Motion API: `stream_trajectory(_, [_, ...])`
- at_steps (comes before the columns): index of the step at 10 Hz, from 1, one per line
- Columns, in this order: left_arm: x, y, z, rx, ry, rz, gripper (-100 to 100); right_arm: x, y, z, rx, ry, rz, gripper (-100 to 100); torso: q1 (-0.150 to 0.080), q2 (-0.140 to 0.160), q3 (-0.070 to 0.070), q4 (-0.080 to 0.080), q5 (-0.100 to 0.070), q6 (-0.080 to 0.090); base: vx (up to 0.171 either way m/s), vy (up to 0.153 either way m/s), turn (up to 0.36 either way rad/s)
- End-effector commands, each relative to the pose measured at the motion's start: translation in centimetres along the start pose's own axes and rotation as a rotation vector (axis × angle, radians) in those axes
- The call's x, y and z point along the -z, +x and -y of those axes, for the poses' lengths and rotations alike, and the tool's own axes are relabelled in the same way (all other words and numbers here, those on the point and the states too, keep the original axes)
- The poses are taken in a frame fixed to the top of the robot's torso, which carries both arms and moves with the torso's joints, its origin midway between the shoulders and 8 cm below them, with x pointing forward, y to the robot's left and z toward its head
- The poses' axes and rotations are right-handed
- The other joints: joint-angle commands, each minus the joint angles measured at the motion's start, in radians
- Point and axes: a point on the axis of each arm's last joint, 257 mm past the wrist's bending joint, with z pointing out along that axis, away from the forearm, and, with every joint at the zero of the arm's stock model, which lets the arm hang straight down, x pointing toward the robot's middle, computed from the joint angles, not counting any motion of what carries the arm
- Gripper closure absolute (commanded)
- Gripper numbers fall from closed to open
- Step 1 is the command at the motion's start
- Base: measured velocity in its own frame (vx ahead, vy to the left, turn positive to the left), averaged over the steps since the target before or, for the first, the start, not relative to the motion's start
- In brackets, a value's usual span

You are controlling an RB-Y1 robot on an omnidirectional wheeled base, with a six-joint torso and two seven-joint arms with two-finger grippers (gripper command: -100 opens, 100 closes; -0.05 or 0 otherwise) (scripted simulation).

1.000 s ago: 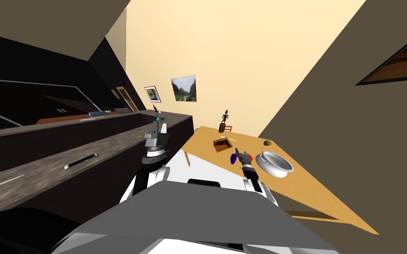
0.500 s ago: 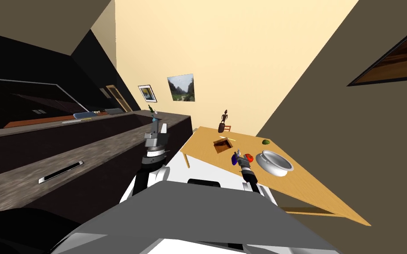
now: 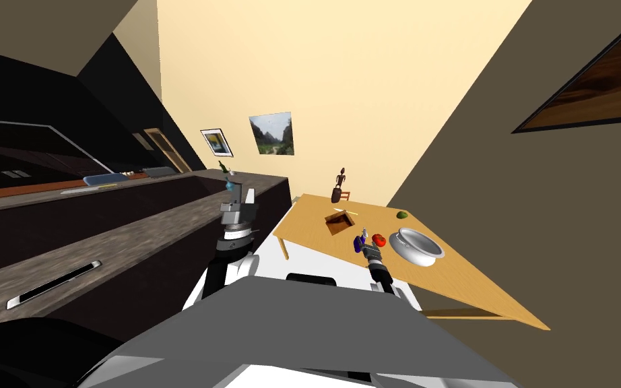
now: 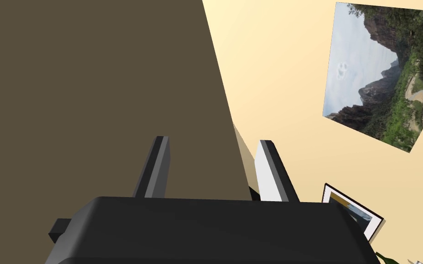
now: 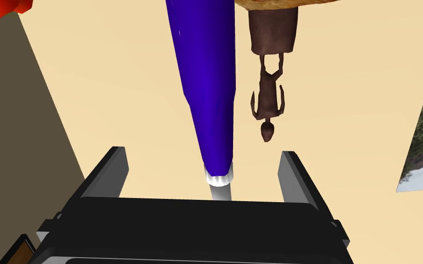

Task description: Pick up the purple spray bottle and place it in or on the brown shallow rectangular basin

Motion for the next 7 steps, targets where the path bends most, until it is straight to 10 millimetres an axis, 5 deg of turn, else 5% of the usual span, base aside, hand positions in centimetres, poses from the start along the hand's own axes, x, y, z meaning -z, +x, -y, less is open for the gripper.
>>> stream_trajectory(1, [0.0, 0.0, 0.0, 0.000, 0.000, 0.000, 0, 0.3, 1.0, 0.1, 0.020, 0.005, -0.018, -100, 0.000, 0.000, 0.000, 0.000, 0.000, 0.000, 0.039, 0.063, -0.035])
stream_trajectory(7, [0.0, 0.0, 0.0, 0.000, 0.000, 0.000, 0, 1.2, 4.0, 1.8, 0.135, 0.018, -0.088, -100, -0.001, 0.001, 0.000, 0.000, 0.000, 0.000, 0.032, 0.047, -0.061])
